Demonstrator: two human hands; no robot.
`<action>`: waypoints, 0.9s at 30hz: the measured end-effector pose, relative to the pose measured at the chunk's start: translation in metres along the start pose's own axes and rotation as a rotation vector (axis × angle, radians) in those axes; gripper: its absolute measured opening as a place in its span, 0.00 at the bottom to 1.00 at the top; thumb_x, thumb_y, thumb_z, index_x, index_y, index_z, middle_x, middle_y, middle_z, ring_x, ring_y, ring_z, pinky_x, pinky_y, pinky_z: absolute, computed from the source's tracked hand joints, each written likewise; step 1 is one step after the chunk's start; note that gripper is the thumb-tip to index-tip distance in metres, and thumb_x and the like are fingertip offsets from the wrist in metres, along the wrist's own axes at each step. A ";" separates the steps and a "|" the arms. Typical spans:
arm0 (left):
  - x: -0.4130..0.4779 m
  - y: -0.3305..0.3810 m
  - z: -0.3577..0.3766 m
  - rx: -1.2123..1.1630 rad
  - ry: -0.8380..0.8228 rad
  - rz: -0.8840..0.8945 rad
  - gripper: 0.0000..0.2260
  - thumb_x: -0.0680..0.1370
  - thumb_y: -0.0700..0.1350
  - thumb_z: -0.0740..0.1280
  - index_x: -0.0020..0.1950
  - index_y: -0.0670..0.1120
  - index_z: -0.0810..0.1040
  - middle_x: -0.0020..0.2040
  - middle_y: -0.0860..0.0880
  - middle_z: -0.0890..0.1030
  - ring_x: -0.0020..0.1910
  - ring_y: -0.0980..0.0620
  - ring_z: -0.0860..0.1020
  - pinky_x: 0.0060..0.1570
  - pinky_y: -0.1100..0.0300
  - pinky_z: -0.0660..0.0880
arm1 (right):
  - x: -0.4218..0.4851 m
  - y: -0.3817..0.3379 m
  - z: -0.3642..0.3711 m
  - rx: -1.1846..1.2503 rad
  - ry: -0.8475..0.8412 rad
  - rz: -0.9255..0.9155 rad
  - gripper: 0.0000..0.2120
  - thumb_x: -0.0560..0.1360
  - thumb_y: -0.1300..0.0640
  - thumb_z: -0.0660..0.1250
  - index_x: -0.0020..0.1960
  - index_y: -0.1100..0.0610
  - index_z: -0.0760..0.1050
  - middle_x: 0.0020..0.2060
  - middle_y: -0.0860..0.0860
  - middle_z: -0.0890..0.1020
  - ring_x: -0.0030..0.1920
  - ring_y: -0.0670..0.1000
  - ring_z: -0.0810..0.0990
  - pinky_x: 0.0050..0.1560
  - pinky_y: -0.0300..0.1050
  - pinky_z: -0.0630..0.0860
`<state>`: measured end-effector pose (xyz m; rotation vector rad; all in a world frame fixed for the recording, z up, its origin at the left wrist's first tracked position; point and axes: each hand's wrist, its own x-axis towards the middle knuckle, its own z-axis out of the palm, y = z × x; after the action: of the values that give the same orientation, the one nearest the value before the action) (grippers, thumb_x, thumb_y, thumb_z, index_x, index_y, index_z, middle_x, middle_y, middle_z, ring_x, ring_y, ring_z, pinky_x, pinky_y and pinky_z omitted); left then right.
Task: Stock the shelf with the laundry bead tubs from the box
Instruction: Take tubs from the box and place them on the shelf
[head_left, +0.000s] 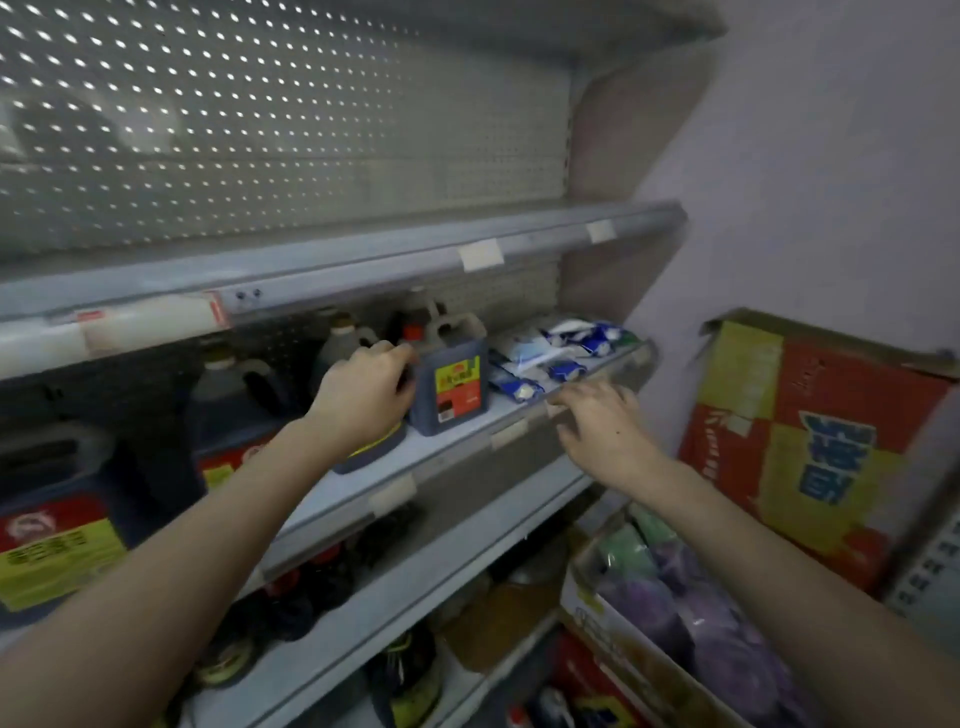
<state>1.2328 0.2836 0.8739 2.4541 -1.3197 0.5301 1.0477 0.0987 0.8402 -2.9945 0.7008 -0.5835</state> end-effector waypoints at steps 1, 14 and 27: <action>0.006 0.011 0.015 0.009 -0.032 0.015 0.10 0.78 0.46 0.60 0.58 0.48 0.73 0.55 0.45 0.76 0.52 0.41 0.76 0.44 0.52 0.71 | -0.006 0.016 0.005 -0.007 -0.013 0.024 0.19 0.77 0.55 0.60 0.67 0.52 0.69 0.66 0.50 0.72 0.68 0.53 0.66 0.67 0.50 0.60; 0.087 0.111 0.221 -0.059 -0.435 0.301 0.14 0.78 0.45 0.60 0.63 0.47 0.72 0.63 0.45 0.74 0.59 0.44 0.75 0.53 0.52 0.73 | -0.051 0.177 0.102 0.057 -0.147 0.524 0.13 0.74 0.56 0.62 0.58 0.51 0.76 0.55 0.50 0.79 0.60 0.55 0.74 0.60 0.51 0.67; 0.095 0.167 0.431 -0.291 -0.824 0.361 0.11 0.78 0.45 0.61 0.60 0.45 0.72 0.56 0.45 0.76 0.52 0.46 0.76 0.49 0.50 0.75 | -0.123 0.255 0.226 0.216 -0.231 1.048 0.10 0.75 0.60 0.62 0.54 0.58 0.79 0.49 0.59 0.82 0.50 0.62 0.79 0.49 0.52 0.76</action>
<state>1.2163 -0.0594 0.5509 2.2463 -1.9740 -0.6520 0.9183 -0.0937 0.5619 -2.0047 1.7917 -0.2054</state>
